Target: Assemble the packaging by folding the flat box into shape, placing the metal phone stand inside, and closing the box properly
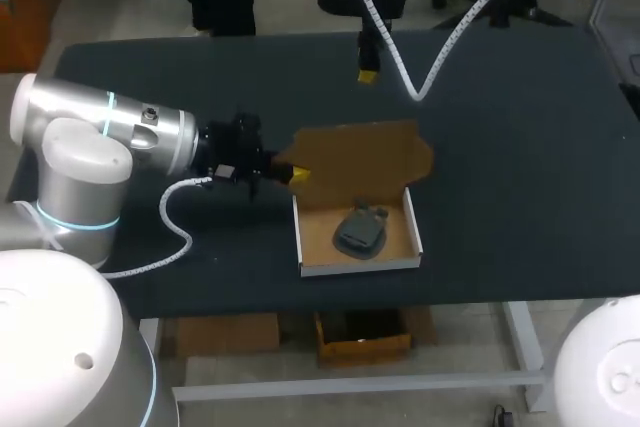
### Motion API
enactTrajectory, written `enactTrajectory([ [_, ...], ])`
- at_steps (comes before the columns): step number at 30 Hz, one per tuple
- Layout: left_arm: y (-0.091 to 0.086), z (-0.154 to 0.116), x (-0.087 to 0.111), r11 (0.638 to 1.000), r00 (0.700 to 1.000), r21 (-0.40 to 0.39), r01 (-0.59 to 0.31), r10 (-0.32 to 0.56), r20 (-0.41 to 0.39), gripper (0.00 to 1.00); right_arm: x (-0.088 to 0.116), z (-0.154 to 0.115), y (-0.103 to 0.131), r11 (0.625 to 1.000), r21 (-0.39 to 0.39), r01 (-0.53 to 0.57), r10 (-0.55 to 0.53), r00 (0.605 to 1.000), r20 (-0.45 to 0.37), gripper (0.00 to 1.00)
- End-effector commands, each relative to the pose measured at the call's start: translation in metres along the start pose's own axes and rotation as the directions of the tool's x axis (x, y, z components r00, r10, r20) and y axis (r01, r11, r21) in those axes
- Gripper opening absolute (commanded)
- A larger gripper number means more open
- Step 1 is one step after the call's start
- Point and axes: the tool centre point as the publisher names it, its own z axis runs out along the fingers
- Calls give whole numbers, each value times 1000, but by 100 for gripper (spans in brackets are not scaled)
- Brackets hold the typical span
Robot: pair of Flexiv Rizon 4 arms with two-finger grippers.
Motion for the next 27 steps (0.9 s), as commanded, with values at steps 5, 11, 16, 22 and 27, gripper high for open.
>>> enactTrajectory([
  [5,1,1,1,1000,1000,3,-1,1,3,0,11,10,8,999,34,11,-11,1000,-7,41],
  [11,1,1,1,1000,1000,3,-1,1,3,0,25,26,11,998,49,34,-33,999,-33,42],
  [16,1,1,1,1000,1000,3,-1,1,3,0,29,36,11,998,57,37,-34,998,-54,41],
  [22,1,1,1,1000,1000,3,-1,1,3,0,37,41,13,998,55,44,-40,997,-65,40],
  [27,1,1,1,1000,1000,3,-1,1,3,0,47,43,14,996,63,62,-58,996,-64,40],
])
